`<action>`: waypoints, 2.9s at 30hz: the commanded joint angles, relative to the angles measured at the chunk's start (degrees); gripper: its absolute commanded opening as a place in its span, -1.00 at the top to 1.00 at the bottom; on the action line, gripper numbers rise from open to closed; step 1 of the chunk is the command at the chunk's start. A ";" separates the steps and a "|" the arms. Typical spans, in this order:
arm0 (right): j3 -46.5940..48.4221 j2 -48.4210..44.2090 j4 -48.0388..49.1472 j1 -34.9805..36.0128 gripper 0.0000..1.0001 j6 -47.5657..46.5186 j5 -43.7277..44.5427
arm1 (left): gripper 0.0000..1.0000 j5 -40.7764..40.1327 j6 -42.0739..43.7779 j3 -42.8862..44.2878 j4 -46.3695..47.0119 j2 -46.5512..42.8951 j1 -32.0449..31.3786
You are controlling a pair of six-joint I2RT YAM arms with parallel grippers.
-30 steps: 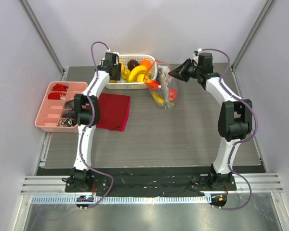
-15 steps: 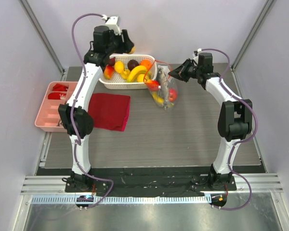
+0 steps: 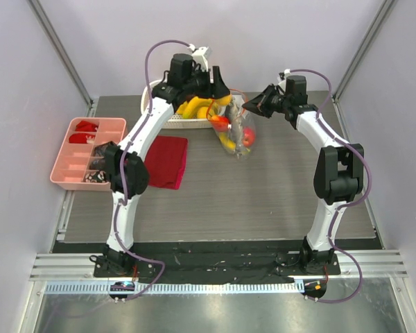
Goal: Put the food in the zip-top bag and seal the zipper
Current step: Place the fake fruit in the zipper food storage bag, then adjust the zipper food storage bag at the center of the board.
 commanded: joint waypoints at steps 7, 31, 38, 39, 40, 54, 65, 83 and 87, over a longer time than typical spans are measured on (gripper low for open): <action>0.72 -4.91 2.53 -0.20 0.98 -2.04 -5.69 | -1.00 -2.28 7.88 2.98 -7.29 -1.23 0.14; 1.50 -5.26 1.03 0.15 0.98 -10.82 -19.76 | -0.57 31.92 99.64 -24.26 -31.29 -18.82 5.77; 1.24 -5.62 -0.28 0.42 0.98 -13.11 -20.11 | -0.48 26.65 106.07 -27.96 -25.13 -17.52 1.38; 1.33 -5.70 -0.55 0.50 0.98 -13.55 -20.29 | -0.48 26.12 105.28 -28.14 -23.64 -17.25 1.20; 1.42 -5.79 -0.90 0.59 0.98 -13.90 -20.29 | -0.48 25.68 103.80 -28.40 -20.76 -17.07 1.03; 2.38 -5.62 -5.47 1.12 0.98 -19.09 -21.25 | 0.01 19.96 107.91 -27.00 -20.29 -12.15 -0.03; 10.80 -4.57 -20.20 3.40 0.98 -35.30 -20.21 | 1.00 31.11 93.06 -23.65 -20.81 -21.44 -3.01; 26.20 4.49 -38.96 14.66 0.42 -64.88 -9.56 | 1.00 11.35 53.79 -38.24 -5.63 -23.75 -5.57; 24.98 2.21 -39.13 12.38 -0.68 -63.39 -9.39 | 1.00 13.45 50.97 -39.48 -4.21 -24.19 -3.20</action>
